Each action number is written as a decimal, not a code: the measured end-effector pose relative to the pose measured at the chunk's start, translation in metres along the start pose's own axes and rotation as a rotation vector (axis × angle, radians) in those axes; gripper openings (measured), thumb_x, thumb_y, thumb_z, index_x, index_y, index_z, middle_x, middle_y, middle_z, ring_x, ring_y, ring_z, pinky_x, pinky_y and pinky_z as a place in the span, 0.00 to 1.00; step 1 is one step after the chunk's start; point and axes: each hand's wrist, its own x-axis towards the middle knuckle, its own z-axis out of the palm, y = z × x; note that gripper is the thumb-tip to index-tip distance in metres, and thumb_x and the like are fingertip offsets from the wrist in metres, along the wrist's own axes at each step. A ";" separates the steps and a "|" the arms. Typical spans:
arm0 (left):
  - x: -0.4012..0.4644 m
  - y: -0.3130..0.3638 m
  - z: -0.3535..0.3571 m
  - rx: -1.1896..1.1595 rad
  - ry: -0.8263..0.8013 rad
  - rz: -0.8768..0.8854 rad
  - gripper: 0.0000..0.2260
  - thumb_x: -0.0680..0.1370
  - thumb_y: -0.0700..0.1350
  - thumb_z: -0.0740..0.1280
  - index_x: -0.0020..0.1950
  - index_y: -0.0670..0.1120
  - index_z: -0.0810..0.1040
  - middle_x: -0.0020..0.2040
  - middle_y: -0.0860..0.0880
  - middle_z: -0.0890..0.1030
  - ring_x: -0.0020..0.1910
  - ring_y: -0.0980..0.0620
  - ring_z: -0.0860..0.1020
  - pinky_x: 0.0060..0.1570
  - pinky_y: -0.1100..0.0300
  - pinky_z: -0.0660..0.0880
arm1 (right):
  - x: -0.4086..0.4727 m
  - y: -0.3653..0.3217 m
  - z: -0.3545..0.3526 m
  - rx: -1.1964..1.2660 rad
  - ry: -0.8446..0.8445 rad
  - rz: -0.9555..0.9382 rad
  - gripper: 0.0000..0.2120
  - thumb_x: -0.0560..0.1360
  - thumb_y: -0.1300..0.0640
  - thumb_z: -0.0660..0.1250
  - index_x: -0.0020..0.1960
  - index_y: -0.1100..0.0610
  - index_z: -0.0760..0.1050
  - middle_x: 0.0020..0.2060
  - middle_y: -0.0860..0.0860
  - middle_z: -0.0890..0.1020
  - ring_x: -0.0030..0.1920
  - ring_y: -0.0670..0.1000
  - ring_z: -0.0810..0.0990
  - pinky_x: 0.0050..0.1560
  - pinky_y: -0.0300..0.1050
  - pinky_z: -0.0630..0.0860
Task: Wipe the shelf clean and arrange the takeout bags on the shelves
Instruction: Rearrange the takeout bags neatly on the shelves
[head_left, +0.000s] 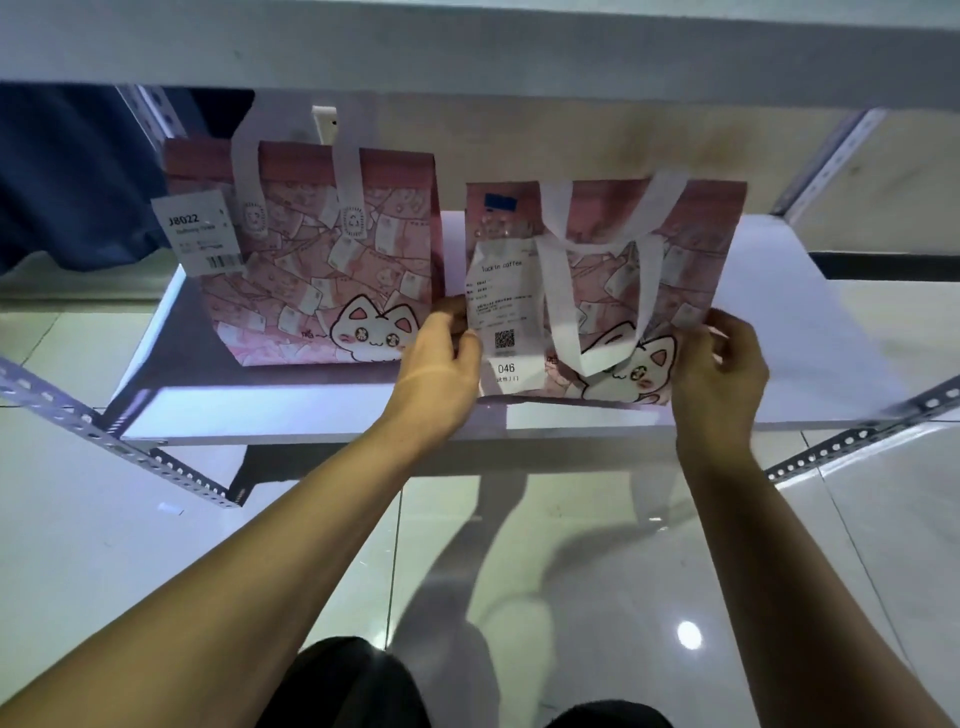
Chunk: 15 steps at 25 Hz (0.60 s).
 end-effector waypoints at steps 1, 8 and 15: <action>-0.009 0.004 0.001 -0.016 0.004 -0.016 0.11 0.83 0.42 0.59 0.63 0.48 0.74 0.56 0.49 0.82 0.56 0.47 0.80 0.59 0.49 0.76 | -0.006 -0.002 -0.009 -0.011 0.035 0.021 0.11 0.82 0.52 0.64 0.61 0.55 0.78 0.49 0.49 0.84 0.48 0.50 0.85 0.49 0.54 0.84; -0.104 0.067 -0.026 -0.049 -0.077 -0.217 0.11 0.83 0.40 0.58 0.63 0.51 0.73 0.58 0.53 0.82 0.54 0.50 0.82 0.51 0.52 0.80 | -0.078 -0.060 -0.084 -0.115 0.062 0.238 0.05 0.81 0.56 0.65 0.52 0.53 0.80 0.44 0.47 0.83 0.47 0.55 0.84 0.41 0.49 0.83; -0.199 0.158 -0.116 -0.083 -0.030 -0.398 0.04 0.83 0.42 0.60 0.53 0.45 0.74 0.51 0.52 0.82 0.43 0.62 0.81 0.34 0.70 0.74 | -0.151 -0.194 -0.131 -0.134 -0.051 0.312 0.10 0.81 0.58 0.64 0.46 0.44 0.78 0.42 0.45 0.83 0.43 0.48 0.83 0.37 0.43 0.80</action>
